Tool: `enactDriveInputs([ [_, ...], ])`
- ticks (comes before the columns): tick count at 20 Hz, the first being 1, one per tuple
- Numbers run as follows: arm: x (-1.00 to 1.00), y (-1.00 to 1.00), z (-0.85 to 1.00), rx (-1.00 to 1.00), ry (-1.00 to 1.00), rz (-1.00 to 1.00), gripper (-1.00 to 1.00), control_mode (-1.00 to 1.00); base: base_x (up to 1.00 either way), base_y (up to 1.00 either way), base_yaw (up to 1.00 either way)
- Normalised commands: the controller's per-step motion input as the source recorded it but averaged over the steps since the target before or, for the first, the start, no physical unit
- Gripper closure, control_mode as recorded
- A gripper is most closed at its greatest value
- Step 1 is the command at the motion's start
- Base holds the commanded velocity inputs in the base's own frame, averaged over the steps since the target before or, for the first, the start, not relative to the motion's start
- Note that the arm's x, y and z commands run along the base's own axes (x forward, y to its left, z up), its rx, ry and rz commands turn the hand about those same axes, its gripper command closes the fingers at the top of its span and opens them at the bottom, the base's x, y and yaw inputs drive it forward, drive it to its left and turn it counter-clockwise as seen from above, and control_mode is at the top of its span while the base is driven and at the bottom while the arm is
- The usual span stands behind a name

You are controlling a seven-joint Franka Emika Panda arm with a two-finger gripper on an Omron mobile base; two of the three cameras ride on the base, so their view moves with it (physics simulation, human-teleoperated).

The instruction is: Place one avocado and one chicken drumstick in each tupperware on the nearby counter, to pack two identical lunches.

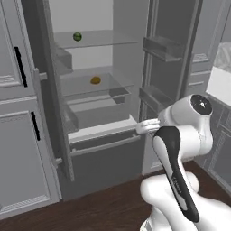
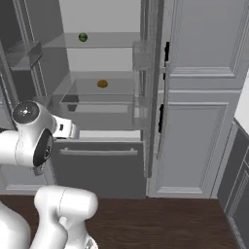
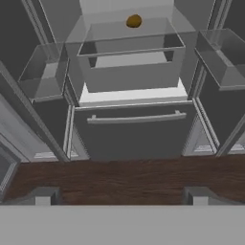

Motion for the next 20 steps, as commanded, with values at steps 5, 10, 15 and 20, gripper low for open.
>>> enactDriveInputs([
  [5,0.0,0.0,0.0,0.0,0.0,0.0,-1.0,1.0,0.56,-0.45,0.33],
  [10,0.0,0.0,0.0,0.0,0.0,0.0,-1.0,1.0,0.94,0.01,0.02],
  [15,0.0,0.0,0.0,0.0,0.0,0.0,-1.0,1.0,0.98,0.3,0.0],
  [20,0.0,0.0,0.0,0.0,0.0,0.0,-1.0,1.0,0.56,0.29,-0.01],
])
